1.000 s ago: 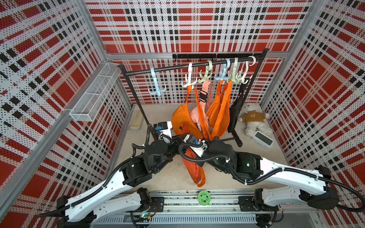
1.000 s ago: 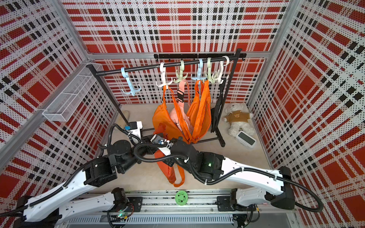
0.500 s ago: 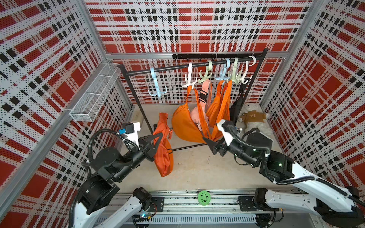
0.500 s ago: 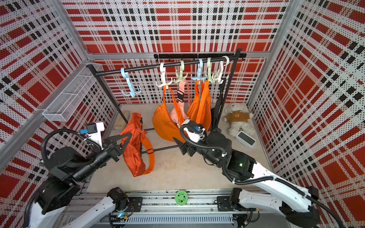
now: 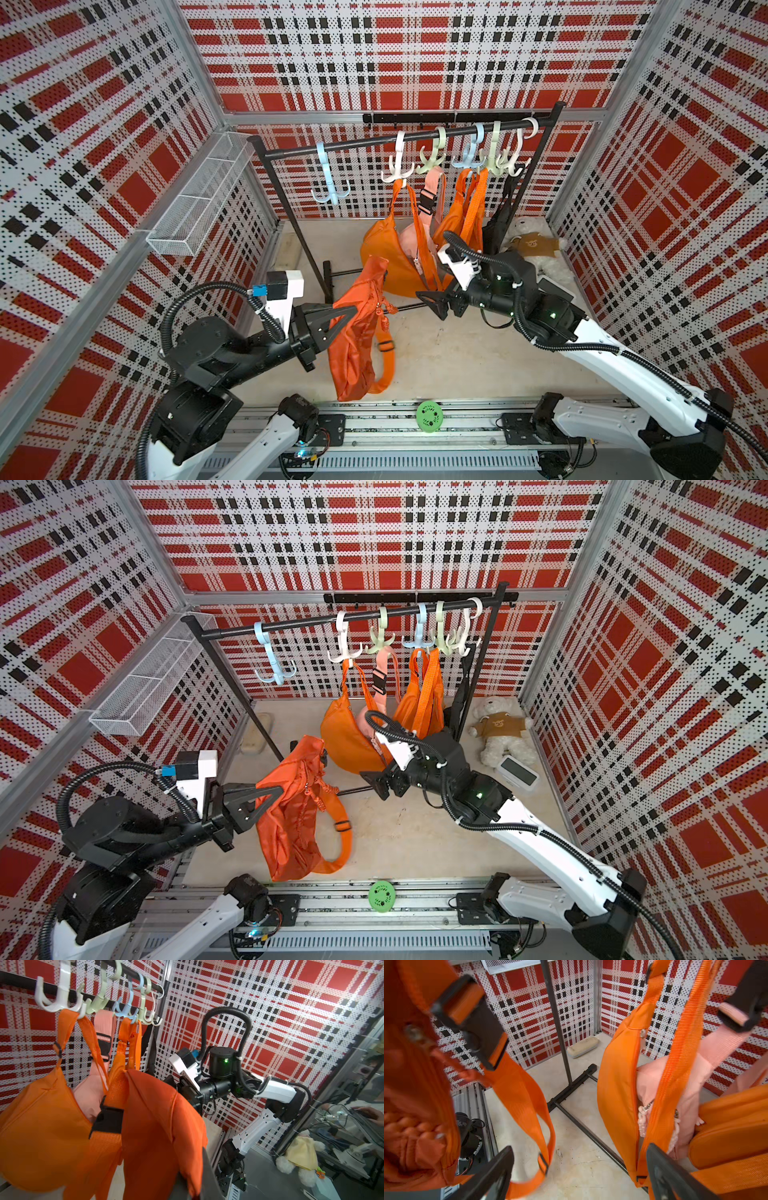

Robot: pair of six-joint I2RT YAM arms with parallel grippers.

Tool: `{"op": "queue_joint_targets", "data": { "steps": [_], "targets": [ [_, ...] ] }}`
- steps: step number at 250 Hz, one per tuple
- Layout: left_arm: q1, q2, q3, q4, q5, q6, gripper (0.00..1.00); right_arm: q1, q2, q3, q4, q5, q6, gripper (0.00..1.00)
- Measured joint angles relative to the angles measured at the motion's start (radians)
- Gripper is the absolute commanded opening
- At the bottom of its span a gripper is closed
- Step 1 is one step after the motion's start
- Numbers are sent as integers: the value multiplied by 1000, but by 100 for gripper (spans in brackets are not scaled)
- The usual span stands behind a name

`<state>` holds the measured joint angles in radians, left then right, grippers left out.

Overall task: Hang the bag on a hook
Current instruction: Pick up the bag from the bag, then hang the bag on the hook.

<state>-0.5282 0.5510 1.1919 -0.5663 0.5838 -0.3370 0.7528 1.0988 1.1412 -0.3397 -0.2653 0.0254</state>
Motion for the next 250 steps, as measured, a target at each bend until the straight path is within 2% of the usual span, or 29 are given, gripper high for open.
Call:
{"op": "queue_joint_targets", "data": {
  "steps": [24, 54, 93, 152, 250],
  "targets": [
    [0, 0, 0, 30, 48, -2, 0, -55, -8, -1, 5, -131, 2, 100],
    [0, 0, 0, 66, 89, -9, 0, -51, 0, -1, 8, -266, -4, 100],
    [0, 9, 0, 112, 130, -28, 0, -45, 42, -1, 33, -378, -8, 100],
    [0, 40, 0, 166, 172, -56, 0, -18, 164, 6, 50, -460, -23, 100],
    [1, 37, 10, 187, 201, -72, 0, 39, 200, 32, 58, -439, -84, 100]
  ]
}}
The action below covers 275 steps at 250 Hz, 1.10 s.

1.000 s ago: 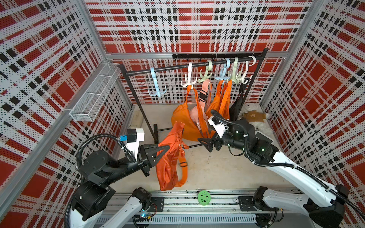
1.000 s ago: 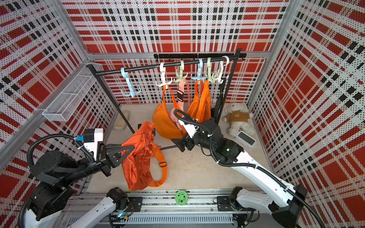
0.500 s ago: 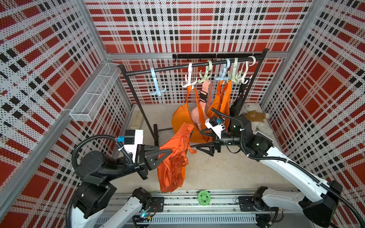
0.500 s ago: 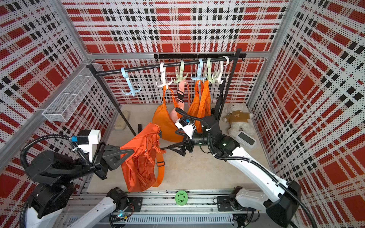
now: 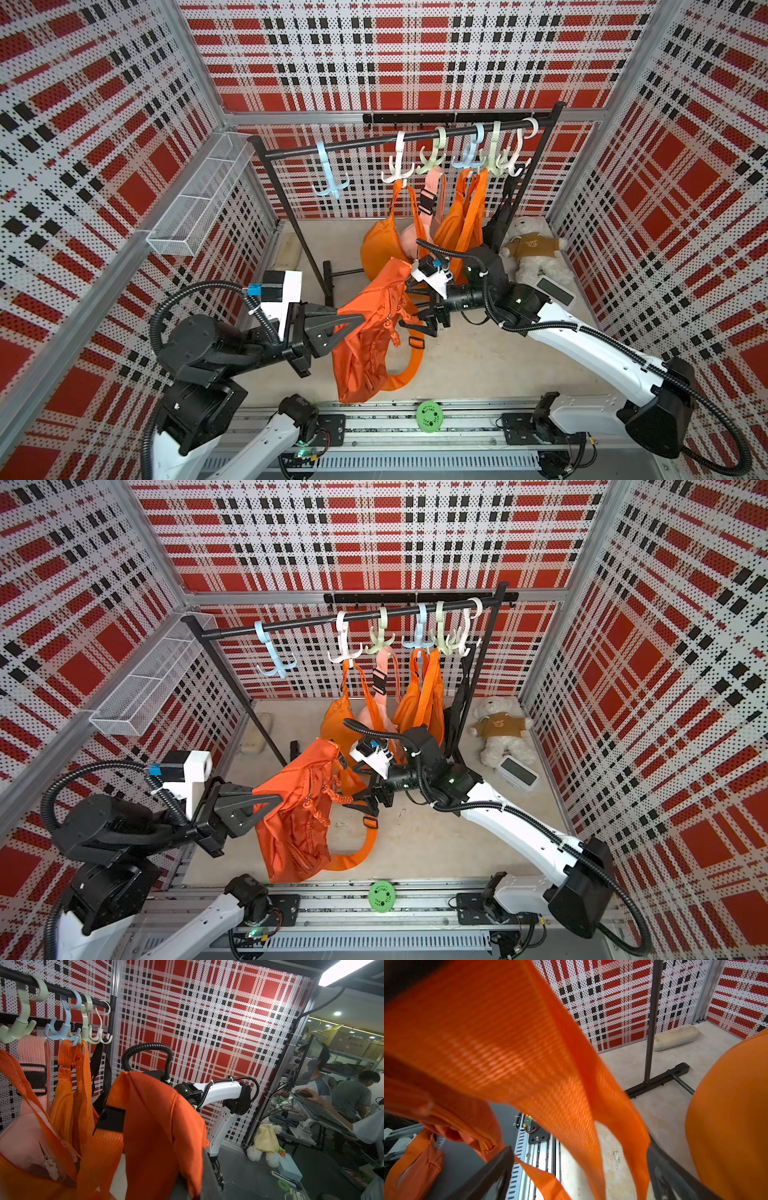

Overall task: Hang the bag on a hook
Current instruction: Hang the bag on the hook.

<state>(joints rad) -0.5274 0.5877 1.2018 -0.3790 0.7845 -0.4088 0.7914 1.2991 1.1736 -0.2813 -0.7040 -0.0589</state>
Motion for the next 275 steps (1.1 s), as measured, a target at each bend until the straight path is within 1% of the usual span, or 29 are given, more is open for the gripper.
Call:
{"op": "queue_joint_targets", "data": {
  "steps": [31, 47, 64, 89, 109, 137, 192, 239, 275],
  "targets": [
    [0, -9, -1, 32, 23, -26, 0, -1, 42, 40, 3, -5, -16, 100],
    [0, -17, -4, 63, 34, -45, 0, -1, 69, 59, 6, -15, -21, 96],
    [0, -27, -11, 95, 48, -64, 0, -1, 104, 81, 15, -41, -19, 96],
    [0, -37, -18, 134, 63, -88, 0, -1, 148, 97, 54, -89, -3, 90],
    [0, -39, -19, 154, 70, -101, 0, -1, 171, 102, 84, -129, 15, 89],
    [0, -40, -20, 164, 74, -109, 0, -1, 185, 107, 126, -186, 42, 91],
    [0, -50, -42, 194, 80, -127, 0, 0, 187, 129, 188, -252, 76, 100],
    [0, -50, -55, 237, 96, -161, 0, 3, 208, 159, 212, -275, 79, 100],
    [0, -50, -58, 275, 103, -182, 0, 27, 249, 190, 226, -302, 82, 100]
  ]
}}
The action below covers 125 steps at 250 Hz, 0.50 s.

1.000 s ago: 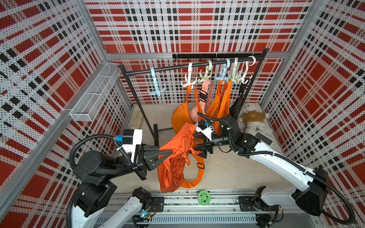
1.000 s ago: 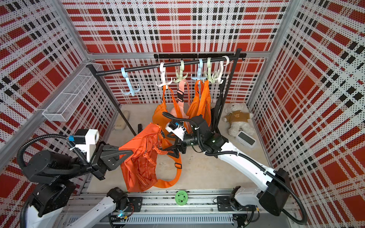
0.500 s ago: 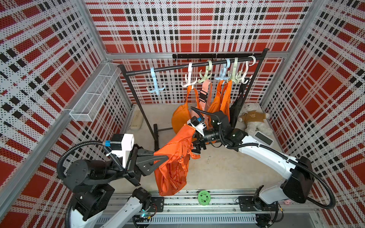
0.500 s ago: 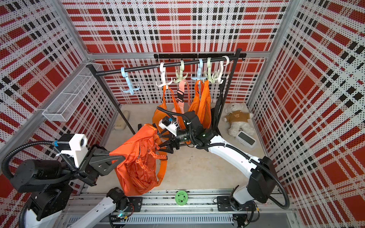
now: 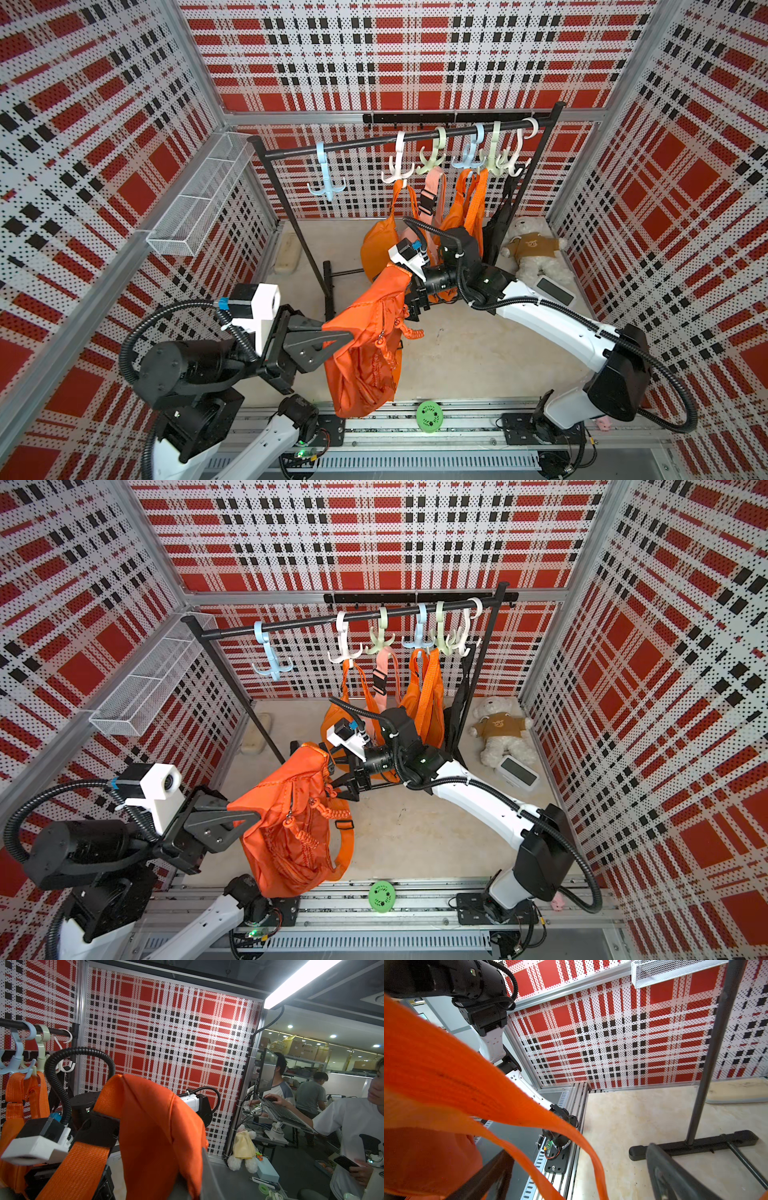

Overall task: Hang the bag on a hook
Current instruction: Hang the bag on the hook.

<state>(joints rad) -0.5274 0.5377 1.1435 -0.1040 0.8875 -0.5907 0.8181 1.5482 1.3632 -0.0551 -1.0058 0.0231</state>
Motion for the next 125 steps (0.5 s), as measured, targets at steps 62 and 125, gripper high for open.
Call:
{"op": "queue_joint_targets", "data": {
  "steps": [62, 125],
  "targets": [
    [0, 1, -18, 52, 6, -35, 0, 23, 46, 31, 7, -38, 3, 100],
    [0, 0, -18, 60, 3, -34, 0, 21, 53, 52, 20, -106, 29, 0]
  ]
}}
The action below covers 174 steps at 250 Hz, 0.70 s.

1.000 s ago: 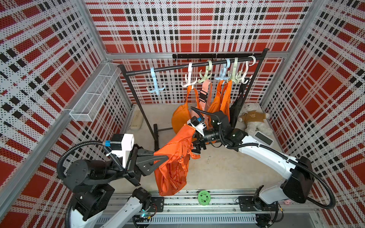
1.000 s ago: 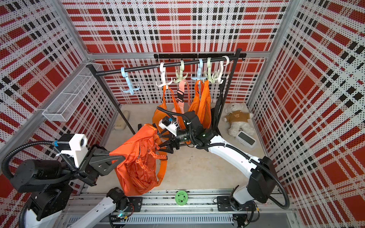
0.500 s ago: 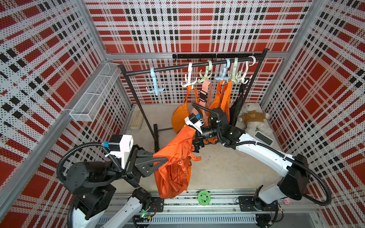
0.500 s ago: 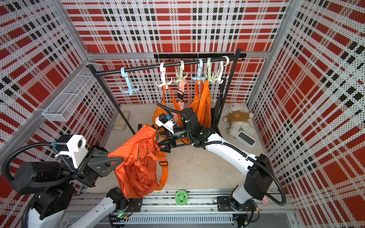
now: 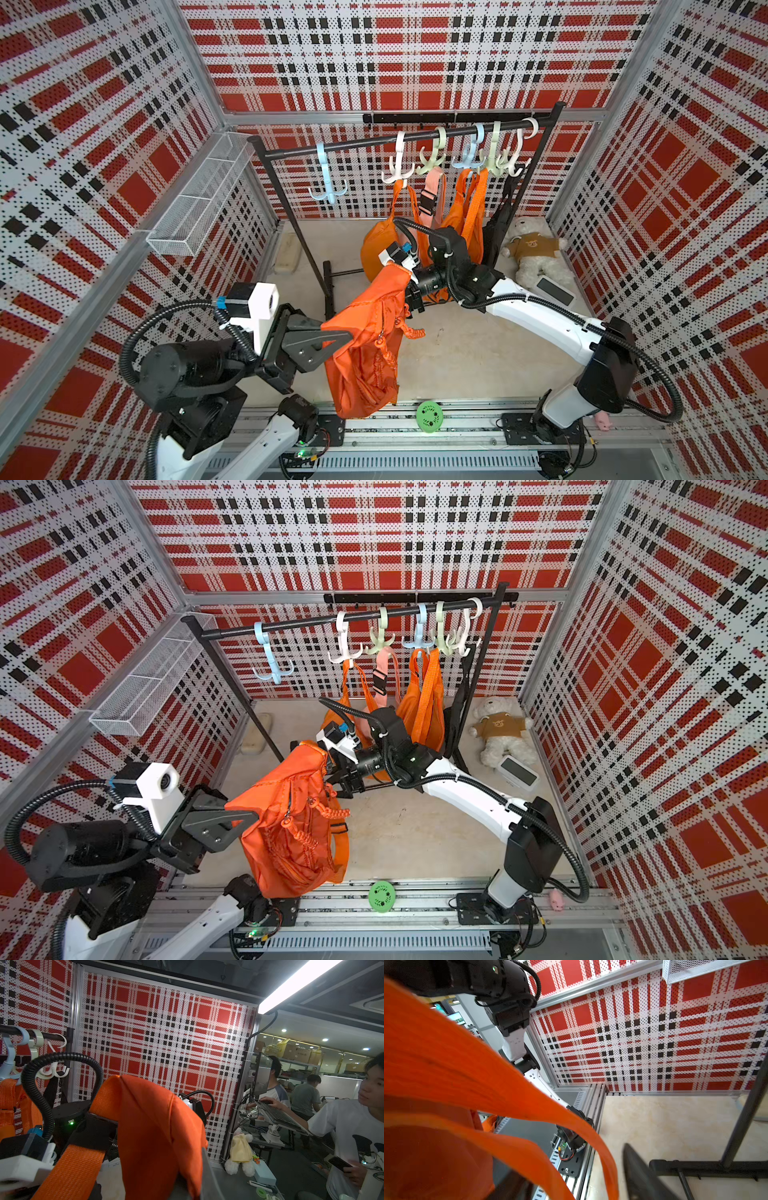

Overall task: Hang the bag on a hook
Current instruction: Hang the bag on the hook.

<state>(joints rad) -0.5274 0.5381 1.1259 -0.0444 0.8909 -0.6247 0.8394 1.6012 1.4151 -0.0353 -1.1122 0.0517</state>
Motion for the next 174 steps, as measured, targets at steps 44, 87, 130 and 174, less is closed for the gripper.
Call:
{"op": "queue_joint_targets", "data": {
  "steps": [44, 87, 130, 174],
  "targets": [
    [0, -17, 2, -53, -46, 49, 0, -30, -21, -50, 77, 17, 80, 0],
    [0, -64, 2, -190, -205, 146, 0, -131, -91, -96, 44, 203, 121, 0],
    [0, -107, -35, -249, -370, 216, 0, -171, -139, -64, -23, 390, 111, 0],
    [-1, -108, -91, -284, -519, 266, 0, -158, -88, 47, -70, 472, 111, 0]
  ]
}}
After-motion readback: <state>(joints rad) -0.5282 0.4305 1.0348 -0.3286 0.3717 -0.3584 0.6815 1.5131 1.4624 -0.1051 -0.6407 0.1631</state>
